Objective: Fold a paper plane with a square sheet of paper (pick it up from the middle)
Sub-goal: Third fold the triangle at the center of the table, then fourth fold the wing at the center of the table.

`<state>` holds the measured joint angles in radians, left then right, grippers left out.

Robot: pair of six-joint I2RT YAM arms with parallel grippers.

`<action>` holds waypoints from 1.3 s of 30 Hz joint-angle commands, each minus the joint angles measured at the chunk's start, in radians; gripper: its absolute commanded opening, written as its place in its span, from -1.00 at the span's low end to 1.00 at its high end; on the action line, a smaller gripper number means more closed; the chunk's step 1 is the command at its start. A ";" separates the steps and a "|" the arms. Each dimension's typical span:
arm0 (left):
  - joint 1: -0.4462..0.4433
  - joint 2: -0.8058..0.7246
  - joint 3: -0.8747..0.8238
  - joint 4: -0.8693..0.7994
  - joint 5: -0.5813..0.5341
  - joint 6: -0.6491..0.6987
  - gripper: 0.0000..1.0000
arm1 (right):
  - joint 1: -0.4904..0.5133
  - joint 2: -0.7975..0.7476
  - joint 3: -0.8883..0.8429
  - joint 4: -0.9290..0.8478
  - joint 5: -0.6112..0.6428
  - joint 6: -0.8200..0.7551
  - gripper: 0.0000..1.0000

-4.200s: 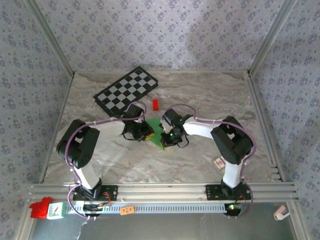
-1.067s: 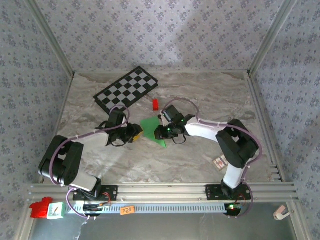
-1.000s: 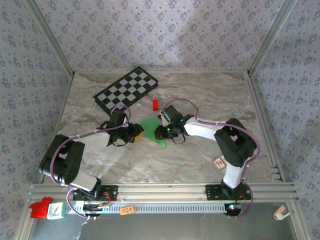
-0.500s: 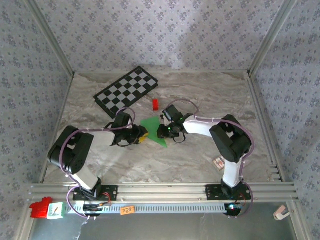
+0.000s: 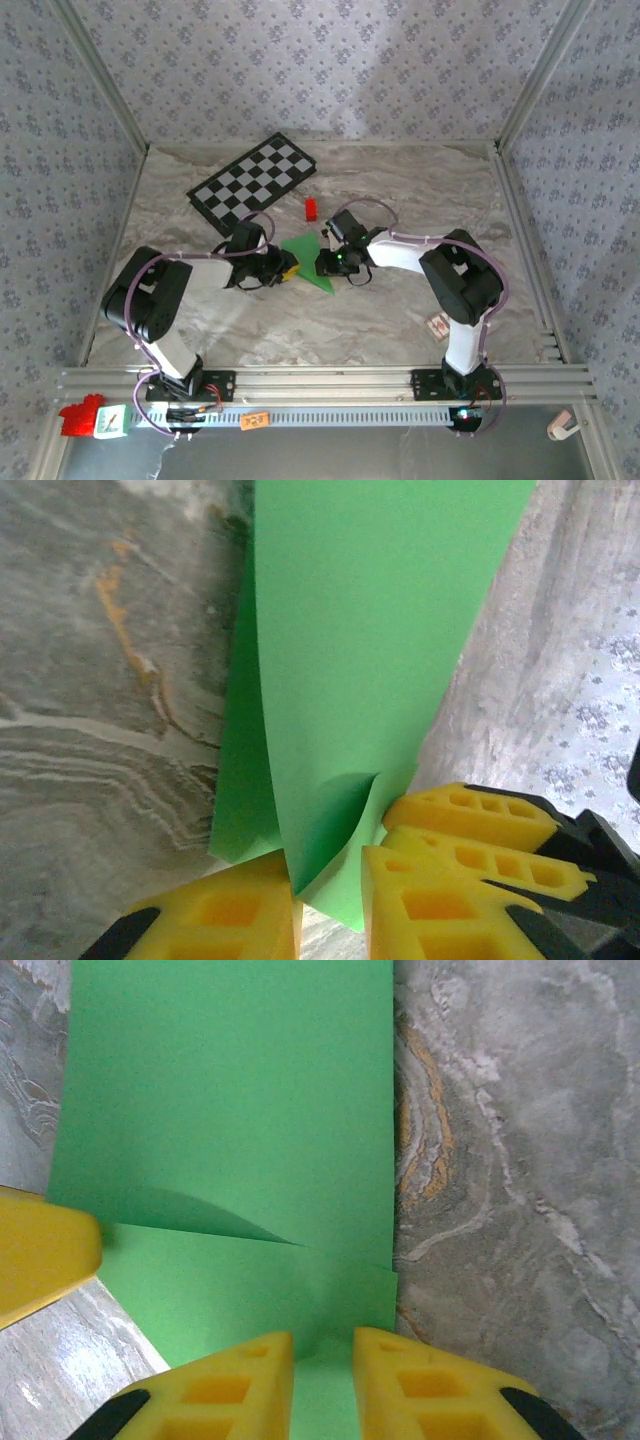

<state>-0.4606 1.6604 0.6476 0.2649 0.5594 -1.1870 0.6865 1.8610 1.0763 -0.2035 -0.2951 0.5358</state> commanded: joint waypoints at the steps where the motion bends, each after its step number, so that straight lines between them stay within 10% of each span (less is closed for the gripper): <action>1: 0.005 0.032 0.024 0.047 0.057 0.050 -0.57 | -0.010 0.009 -0.019 -0.011 0.004 0.003 -0.51; 26: 0.048 0.087 -0.005 0.185 0.097 0.041 -0.69 | -0.025 0.002 -0.024 -0.010 0.003 -0.031 -0.49; 39: 0.018 -0.005 0.079 -0.087 -0.008 0.042 -0.89 | 0.004 -0.174 -0.034 -0.034 0.135 -0.132 -0.15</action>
<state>-0.4316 1.6962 0.6846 0.2626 0.5861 -1.1496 0.6716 1.7481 1.0584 -0.2089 -0.2352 0.4698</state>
